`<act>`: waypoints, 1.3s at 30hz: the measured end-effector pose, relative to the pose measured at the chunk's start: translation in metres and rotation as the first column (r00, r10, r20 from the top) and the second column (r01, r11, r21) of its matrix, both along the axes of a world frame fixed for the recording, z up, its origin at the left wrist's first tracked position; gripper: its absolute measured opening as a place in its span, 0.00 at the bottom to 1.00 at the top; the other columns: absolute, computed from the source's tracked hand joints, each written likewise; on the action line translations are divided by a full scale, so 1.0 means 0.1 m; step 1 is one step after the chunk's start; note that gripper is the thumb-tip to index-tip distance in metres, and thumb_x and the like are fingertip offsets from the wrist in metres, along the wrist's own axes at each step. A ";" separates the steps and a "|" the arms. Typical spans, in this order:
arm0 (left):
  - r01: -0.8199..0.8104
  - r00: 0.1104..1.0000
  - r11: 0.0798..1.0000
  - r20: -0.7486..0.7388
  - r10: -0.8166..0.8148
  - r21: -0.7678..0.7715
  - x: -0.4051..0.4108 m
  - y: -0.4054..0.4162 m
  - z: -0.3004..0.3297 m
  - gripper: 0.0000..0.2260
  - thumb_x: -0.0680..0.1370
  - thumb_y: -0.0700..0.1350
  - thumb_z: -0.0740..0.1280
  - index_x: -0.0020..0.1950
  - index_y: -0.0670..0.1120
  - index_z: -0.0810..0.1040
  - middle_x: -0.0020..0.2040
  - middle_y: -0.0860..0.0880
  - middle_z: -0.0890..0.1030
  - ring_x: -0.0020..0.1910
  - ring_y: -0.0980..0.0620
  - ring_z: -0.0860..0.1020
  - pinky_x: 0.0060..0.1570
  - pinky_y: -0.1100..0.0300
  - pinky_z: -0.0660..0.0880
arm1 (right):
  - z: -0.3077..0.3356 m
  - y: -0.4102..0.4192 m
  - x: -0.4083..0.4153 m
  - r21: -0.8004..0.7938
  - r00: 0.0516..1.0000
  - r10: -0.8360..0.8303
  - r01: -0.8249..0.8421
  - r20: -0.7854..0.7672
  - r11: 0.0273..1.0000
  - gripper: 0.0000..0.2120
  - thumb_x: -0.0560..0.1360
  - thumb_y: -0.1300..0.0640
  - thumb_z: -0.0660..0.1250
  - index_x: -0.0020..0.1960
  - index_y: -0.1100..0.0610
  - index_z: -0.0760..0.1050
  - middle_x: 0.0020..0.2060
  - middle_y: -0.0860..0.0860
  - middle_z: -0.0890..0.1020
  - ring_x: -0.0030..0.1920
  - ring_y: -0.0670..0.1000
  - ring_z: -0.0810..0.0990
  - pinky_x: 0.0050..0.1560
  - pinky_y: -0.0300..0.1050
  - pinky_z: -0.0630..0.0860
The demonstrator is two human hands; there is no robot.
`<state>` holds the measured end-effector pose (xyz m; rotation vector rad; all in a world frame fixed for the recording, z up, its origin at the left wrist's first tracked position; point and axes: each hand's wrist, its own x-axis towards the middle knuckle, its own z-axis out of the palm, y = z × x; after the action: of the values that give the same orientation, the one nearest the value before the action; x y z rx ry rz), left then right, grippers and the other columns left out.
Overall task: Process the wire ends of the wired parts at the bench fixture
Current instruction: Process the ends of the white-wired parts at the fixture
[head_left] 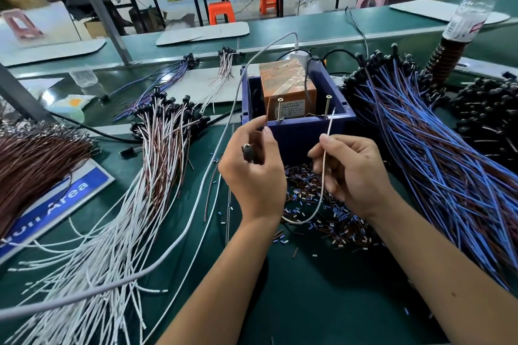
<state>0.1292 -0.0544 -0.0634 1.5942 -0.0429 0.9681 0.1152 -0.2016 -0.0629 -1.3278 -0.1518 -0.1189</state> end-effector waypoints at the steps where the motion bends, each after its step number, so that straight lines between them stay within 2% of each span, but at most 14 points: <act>1: 0.002 1.000 1.000 -0.022 -0.002 -0.015 -0.01 -0.01 0.00 0.08 0.80 0.41 0.68 0.55 0.43 0.85 0.44 0.51 0.85 0.42 0.53 0.82 0.45 0.53 0.80 | 0.00 0.00 0.00 0.002 1.000 0.012 -0.012 -0.008 1.000 0.18 0.85 0.56 0.63 0.39 0.58 0.84 0.29 0.57 0.80 0.18 0.48 0.71 0.17 0.33 0.61; 4: 0.000 0.998 0.999 -0.058 -0.002 -0.038 -0.03 -0.03 0.00 0.08 0.79 0.40 0.67 0.55 0.44 0.85 0.45 0.50 0.85 0.43 0.51 0.83 0.46 0.49 0.80 | -0.01 -0.01 -0.01 -0.002 0.999 0.047 -0.047 -0.004 0.999 0.18 0.84 0.56 0.64 0.39 0.58 0.83 0.28 0.56 0.79 0.17 0.47 0.71 0.17 0.33 0.61; 8: -0.011 0.999 1.000 -0.043 0.012 0.026 -0.06 -0.05 0.02 0.08 0.78 0.39 0.67 0.53 0.43 0.85 0.42 0.52 0.84 0.39 0.57 0.81 0.42 0.62 0.76 | -0.01 -0.01 0.00 -0.006 0.997 0.079 -0.079 -0.008 0.997 0.17 0.81 0.53 0.64 0.38 0.59 0.82 0.28 0.56 0.78 0.17 0.47 0.70 0.18 0.34 0.58; 11: 0.005 0.998 1.000 -0.068 -0.004 0.015 -0.06 -0.06 0.01 0.08 0.77 0.39 0.67 0.50 0.45 0.85 0.39 0.52 0.83 0.36 0.56 0.79 0.40 0.64 0.74 | -0.02 -0.02 0.00 -0.006 0.997 0.080 -0.080 -0.008 0.997 0.17 0.81 0.52 0.65 0.39 0.59 0.82 0.28 0.56 0.78 0.17 0.47 0.70 0.18 0.34 0.57; 13: 0.018 0.995 1.000 -0.099 -0.017 0.015 -0.05 -0.06 0.01 0.08 0.78 0.38 0.67 0.49 0.46 0.86 0.36 0.52 0.82 0.35 0.55 0.79 0.40 0.64 0.73 | -0.01 -0.02 0.00 -0.004 0.997 0.077 -0.078 -0.008 0.997 0.16 0.81 0.52 0.65 0.39 0.59 0.82 0.28 0.55 0.78 0.17 0.47 0.70 0.17 0.32 0.59; 18: -0.001 0.996 0.999 -0.092 0.004 0.036 -0.06 -0.06 0.04 0.08 0.78 0.36 0.68 0.48 0.45 0.86 0.33 0.51 0.82 0.32 0.60 0.78 0.46 0.79 0.67 | 0.00 -0.04 0.01 -0.014 0.997 0.081 -0.081 -0.001 0.997 0.16 0.80 0.52 0.65 0.39 0.60 0.82 0.28 0.56 0.78 0.17 0.47 0.70 0.17 0.32 0.60; 23: 0.020 0.997 1.000 -0.076 -0.020 0.000 -0.07 -0.06 0.06 0.09 0.78 0.37 0.67 0.49 0.45 0.86 0.36 0.50 0.83 0.37 0.58 0.80 0.45 0.73 0.71 | 0.00 -0.04 0.00 -0.032 0.997 0.078 -0.078 -0.001 0.996 0.16 0.81 0.52 0.65 0.39 0.59 0.82 0.28 0.55 0.78 0.17 0.47 0.70 0.17 0.32 0.60; 26: 0.022 0.998 1.000 0.054 -0.022 -0.006 -0.08 -0.03 0.09 0.09 0.78 0.38 0.66 0.50 0.43 0.86 0.40 0.50 0.84 0.39 0.53 0.82 0.41 0.59 0.76 | 0.00 -0.04 0.00 -0.038 0.996 0.086 -0.085 0.022 0.996 0.17 0.83 0.54 0.64 0.40 0.61 0.81 0.27 0.56 0.77 0.17 0.47 0.69 0.17 0.33 0.60; 27: 0.024 0.994 1.000 0.104 -0.025 0.005 -0.09 -0.02 0.11 0.09 0.78 0.38 0.66 0.51 0.42 0.86 0.41 0.50 0.84 0.39 0.52 0.81 0.39 0.58 0.76 | 0.00 -0.04 0.00 -0.041 0.996 0.079 -0.077 0.032 0.996 0.17 0.83 0.54 0.64 0.40 0.61 0.81 0.27 0.57 0.77 0.17 0.48 0.68 0.18 0.33 0.59; 29: 0.031 0.987 1.000 0.155 -0.031 0.005 -0.08 -0.02 0.12 0.09 0.78 0.38 0.66 0.51 0.42 0.85 0.41 0.50 0.84 0.38 0.52 0.81 0.37 0.58 0.75 | 0.01 -0.03 0.00 -0.056 0.997 0.062 -0.059 0.053 0.997 0.16 0.82 0.54 0.64 0.40 0.61 0.81 0.28 0.58 0.77 0.18 0.48 0.69 0.19 0.39 0.55; 32: 0.043 0.988 0.998 0.148 -0.037 -0.041 -0.10 -0.08 0.16 0.09 0.78 0.39 0.66 0.51 0.45 0.85 0.40 0.52 0.83 0.36 0.52 0.79 0.36 0.57 0.74 | 0.03 -0.05 -0.02 -0.084 0.995 0.011 -0.003 0.097 0.996 0.16 0.83 0.55 0.65 0.40 0.61 0.81 0.28 0.58 0.78 0.18 0.50 0.69 0.20 0.45 0.55; 35: 0.122 0.991 0.985 0.078 -0.113 -0.120 -0.08 -0.24 0.31 0.08 0.78 0.38 0.66 0.49 0.46 0.86 0.37 0.54 0.82 0.33 0.56 0.77 0.34 0.61 0.71 | 0.13 -0.14 -0.02 -0.084 0.986 -0.125 0.134 0.106 0.987 0.17 0.84 0.56 0.65 0.41 0.61 0.82 0.29 0.57 0.79 0.19 0.49 0.70 0.20 0.36 0.59; 39: 0.345 0.932 0.927 -0.058 -0.357 -0.150 -0.02 -0.69 0.61 0.09 0.77 0.36 0.67 0.44 0.47 0.85 0.34 0.56 0.81 0.33 0.61 0.76 0.35 0.67 0.73 | 0.41 -0.59 -0.05 -0.089 0.937 -0.318 0.333 0.144 0.939 0.16 0.83 0.54 0.66 0.40 0.57 0.84 0.27 0.55 0.78 0.17 0.48 0.68 0.20 0.34 0.60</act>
<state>0.1269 -0.1238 -0.0025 1.4363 -0.1934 0.6100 0.1105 -0.2605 -0.0221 -1.4504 -0.0451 -0.4843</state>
